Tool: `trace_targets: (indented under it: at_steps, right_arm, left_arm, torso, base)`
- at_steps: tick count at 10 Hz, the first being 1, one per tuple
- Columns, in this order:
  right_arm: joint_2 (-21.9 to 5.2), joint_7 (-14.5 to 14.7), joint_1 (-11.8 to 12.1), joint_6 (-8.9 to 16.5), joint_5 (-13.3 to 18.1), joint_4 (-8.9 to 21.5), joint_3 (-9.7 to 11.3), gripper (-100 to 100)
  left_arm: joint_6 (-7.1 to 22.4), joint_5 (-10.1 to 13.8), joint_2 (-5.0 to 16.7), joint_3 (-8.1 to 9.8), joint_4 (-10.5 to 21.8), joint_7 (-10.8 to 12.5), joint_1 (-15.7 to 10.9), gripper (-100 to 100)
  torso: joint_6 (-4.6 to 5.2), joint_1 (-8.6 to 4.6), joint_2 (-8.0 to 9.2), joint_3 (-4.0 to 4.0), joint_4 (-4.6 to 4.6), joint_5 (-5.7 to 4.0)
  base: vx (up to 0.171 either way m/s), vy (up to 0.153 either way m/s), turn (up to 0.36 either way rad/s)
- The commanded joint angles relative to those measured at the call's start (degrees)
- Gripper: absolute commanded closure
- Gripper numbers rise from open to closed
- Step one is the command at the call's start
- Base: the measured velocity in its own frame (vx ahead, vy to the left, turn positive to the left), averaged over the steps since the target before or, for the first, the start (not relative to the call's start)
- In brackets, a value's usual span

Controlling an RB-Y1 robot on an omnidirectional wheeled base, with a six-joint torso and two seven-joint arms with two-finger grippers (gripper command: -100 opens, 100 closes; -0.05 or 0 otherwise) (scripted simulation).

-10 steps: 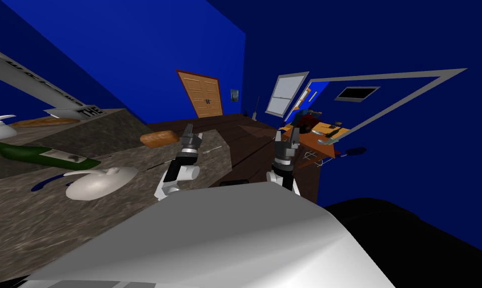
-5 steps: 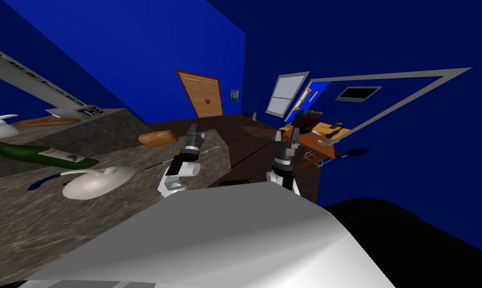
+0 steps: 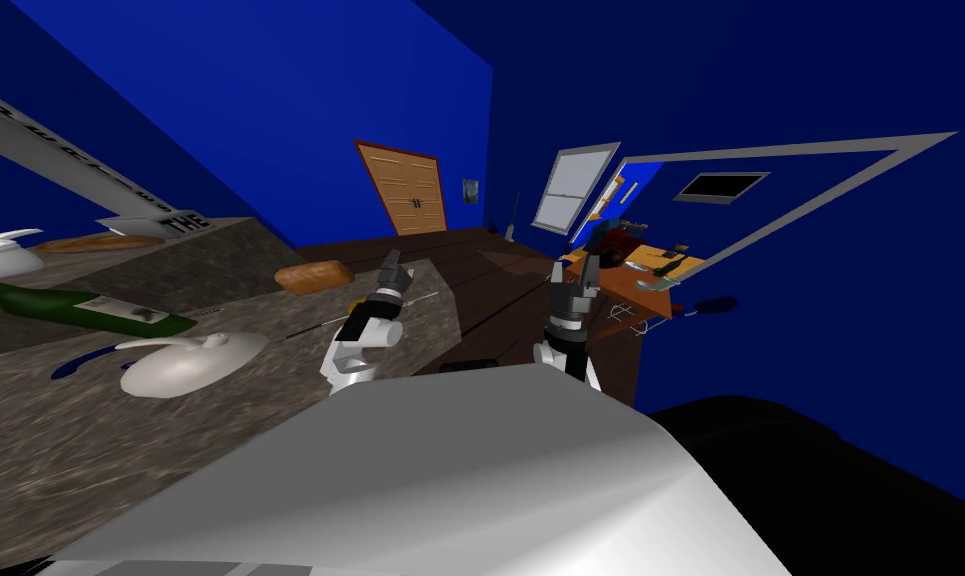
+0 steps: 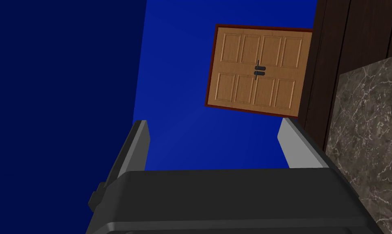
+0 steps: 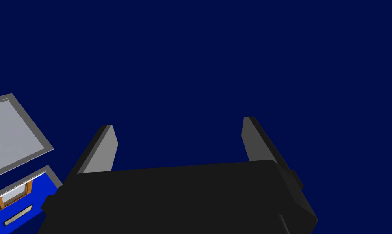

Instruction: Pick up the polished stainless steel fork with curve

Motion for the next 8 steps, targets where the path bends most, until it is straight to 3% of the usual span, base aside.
trace_targets:
  at_steps: [1,3,4,6,7,8]
  right_arm:
    - [0.0,0.0,0.0,0.0,0.0,0.0,0.0,0]
    - [0.0,0.0,0.0,0.0,0.0,0.0,0.0,0]
    - [0.0,0.0,0.0,0.0,0.0,0.0,0.0,0]
    - [0.0,0.0,0.0,0.0,0.0,0.0,0.0,0]
    - [0.0,0.0,0.0,0.0,0.0,0.0,0.0,0]
    - [0.0,0.0,0.0,0.0,0.0,0.0,0.0,0]
  left_arm:
    - [2.9,0.7,0.2,0.31,0.9,0.2,-2.1,-100]
    - [5.5,0.7,0.2,0.31,0.9,0.2,-2.1,-100]
    - [7.6,1.4,0.2,0.56,2.0,0.3,-4.1,-100]
    - [10.2,1.4,0.2,0.56,2.0,0.3,-4.1,-100]
    - [12.2,2.0,0.3,0.84,3.2,0.5,-6.1,-100]
    - [13.9,2.0,0.3,0.84,3.2,0.5,-6.1,-100]
  torso:
    - [0.0,0.0,0.0,0.0,0.0,0.0]
    - [0.0,-0.08,-0.02,-0.01,-0.01,-0.01]
    - [0.0,-0.04,-0.03,-0.02,-0.01,-0.01]
    - [0.0,-0.09,-0.05,-0.03,-0.01,-0.02]
    - [0.0,0.0,-0.03,-0.02,-0.01,0.0]
    - [0.0,-0.07,-0.07,-0.04,-0.01,-0.01]
  base:
    - [0.002,-0.036,0.029]
    - [0.011,-0.043,0.009]
    - [0.018,-0.056,0.031]
    - [0.011,-0.037,0.012]
    - [0.022,-0.048,0.025]
    - [0.018,-0.05,0.023]
